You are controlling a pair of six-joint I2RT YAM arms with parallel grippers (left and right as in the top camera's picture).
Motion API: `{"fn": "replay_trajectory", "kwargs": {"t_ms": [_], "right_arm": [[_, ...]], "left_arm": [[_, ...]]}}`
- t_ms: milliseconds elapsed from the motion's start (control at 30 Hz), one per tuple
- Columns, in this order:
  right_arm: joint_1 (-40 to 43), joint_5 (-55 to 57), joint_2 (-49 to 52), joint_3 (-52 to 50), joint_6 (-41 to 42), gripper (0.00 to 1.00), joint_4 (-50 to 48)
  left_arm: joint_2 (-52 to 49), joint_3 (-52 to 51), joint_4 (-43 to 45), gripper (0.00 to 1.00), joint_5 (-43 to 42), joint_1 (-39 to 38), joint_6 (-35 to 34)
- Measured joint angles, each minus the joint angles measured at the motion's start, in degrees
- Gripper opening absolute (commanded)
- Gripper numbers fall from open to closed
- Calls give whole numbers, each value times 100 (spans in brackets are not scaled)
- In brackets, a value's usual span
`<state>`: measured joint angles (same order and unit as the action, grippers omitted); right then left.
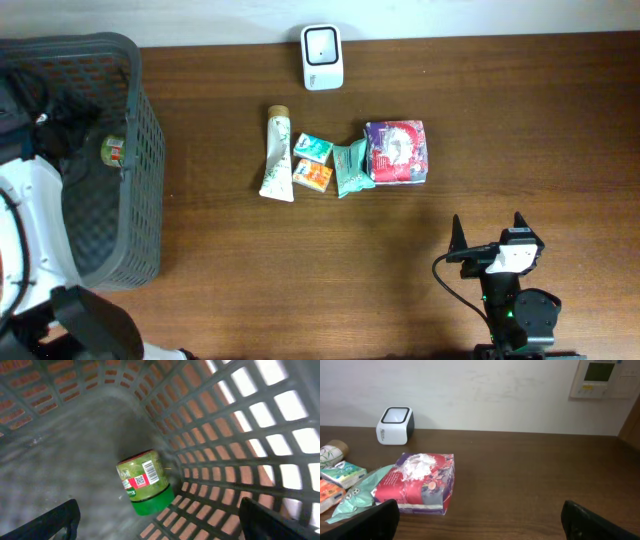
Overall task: Scan the item barcode
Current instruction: 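Reach into the basket and grasp the green-capped jar, then carry the green jar to the table and set it down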
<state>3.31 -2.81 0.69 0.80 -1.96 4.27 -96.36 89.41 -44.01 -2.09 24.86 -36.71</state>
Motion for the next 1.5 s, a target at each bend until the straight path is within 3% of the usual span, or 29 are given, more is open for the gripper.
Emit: {"fn": "replay_trajectory", "kwargs": {"t_ms": [200,333,500,600,667,767,933,1067,1300,1400,1500], "right_arm": [[0,2,0,-2,4,99,0],[0,2,0,0,2,99,0],[0,2,0,-2,0,99,0],[0,0,0,0,2,99,0],[0,2,0,0,2,99,0],[0,2,0,0,2,99,0],[0,2,0,0,2,99,0],[0,2,0,0,0,99,0],[0,2,9,-2,-2,99,-2],[0,0,7,-2,2,99,2],[0,2,4,-2,-2,99,0]], "left_arm": [[-686,74,-824,99,-2,2,584],[-826,149,-448,99,20,2,782],[-1416,212,-291,99,20,2,431],[-1810,212,-267,93,15,2,369],[-1950,212,-249,75,-2,0,367],[-2245,212,-304,74,-4,0,328],[-2420,232,-535,52,0,0,459],[-2479,501,-1252,48,2,160,780],[-2671,4839,-4599,49,22,356,863],[-2594,7007,-5259,52,-404,317,949],[-2190,8017,-5292,52,-1246,184,1019]]}}
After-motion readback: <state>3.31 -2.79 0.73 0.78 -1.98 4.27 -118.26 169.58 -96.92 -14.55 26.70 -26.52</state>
